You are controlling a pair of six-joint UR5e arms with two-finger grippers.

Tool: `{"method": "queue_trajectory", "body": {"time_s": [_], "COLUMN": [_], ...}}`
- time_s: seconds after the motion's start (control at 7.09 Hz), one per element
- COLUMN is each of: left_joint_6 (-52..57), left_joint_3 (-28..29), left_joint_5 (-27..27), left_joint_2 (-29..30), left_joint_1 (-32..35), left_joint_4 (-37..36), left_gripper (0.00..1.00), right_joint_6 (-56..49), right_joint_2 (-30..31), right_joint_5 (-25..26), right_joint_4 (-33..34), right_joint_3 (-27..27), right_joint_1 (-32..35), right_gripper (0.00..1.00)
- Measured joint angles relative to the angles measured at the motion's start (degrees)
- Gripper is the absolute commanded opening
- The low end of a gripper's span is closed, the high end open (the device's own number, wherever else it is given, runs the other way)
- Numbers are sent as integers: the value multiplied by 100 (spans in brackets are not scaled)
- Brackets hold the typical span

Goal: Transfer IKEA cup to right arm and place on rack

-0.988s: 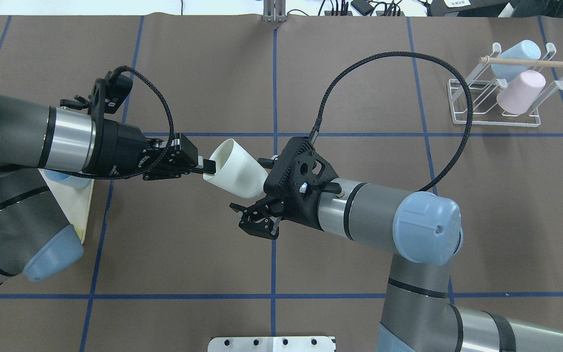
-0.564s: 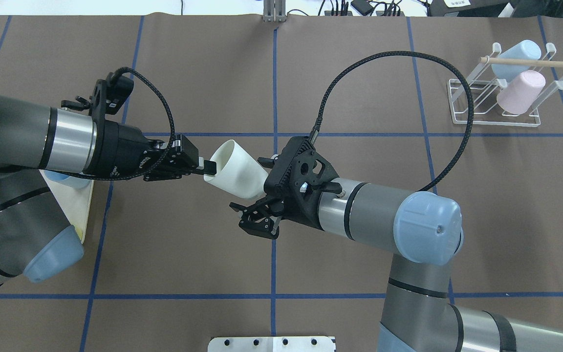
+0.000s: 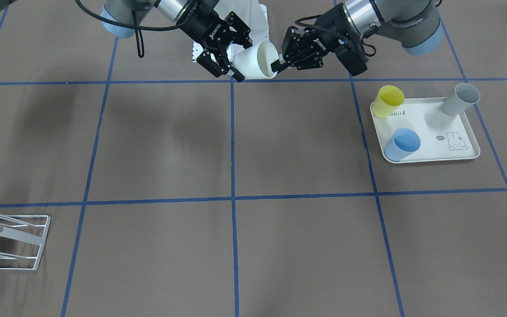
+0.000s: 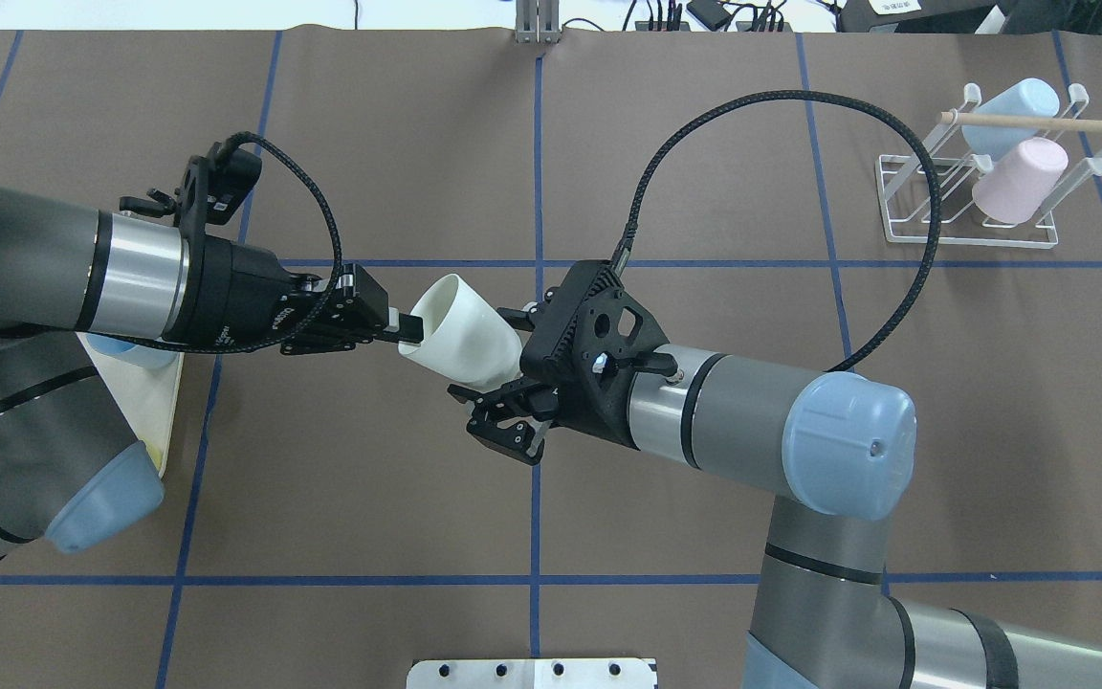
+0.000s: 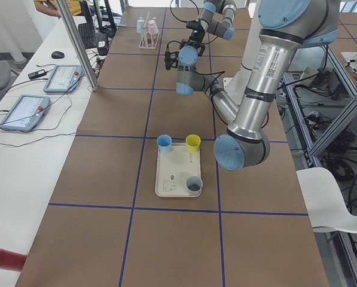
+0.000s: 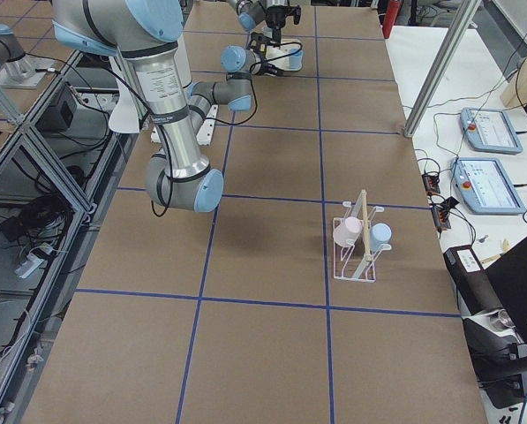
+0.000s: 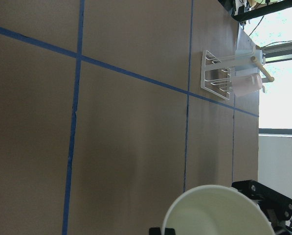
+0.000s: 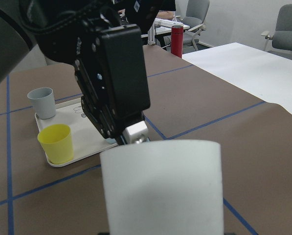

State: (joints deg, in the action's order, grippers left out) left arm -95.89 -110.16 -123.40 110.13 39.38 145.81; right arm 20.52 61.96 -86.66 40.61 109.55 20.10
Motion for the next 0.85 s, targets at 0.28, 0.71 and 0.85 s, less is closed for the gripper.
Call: {"method": "queue_trajectory", "body": {"time_s": [0.28,0.71,0.85], "left_joint_6": [0,6,10], "left_joint_3": [-3,-23,-32], "left_joint_5": [0,-15,-25], "left_joint_2": [-1,9,6], "left_joint_1": [1,-1,10], "left_joint_4": [5,15,7], "left_gripper": [12,100,100], "right_joint_6": [-4,-130,-227], "right_joint_2": [3,28,41], "right_joint_5": [4,22,25], "right_joint_4": [0,9,8], "right_joint_3": [5,9,7], "right_joint_1": [17,96,139], "right_gripper": [46,20,18]}}
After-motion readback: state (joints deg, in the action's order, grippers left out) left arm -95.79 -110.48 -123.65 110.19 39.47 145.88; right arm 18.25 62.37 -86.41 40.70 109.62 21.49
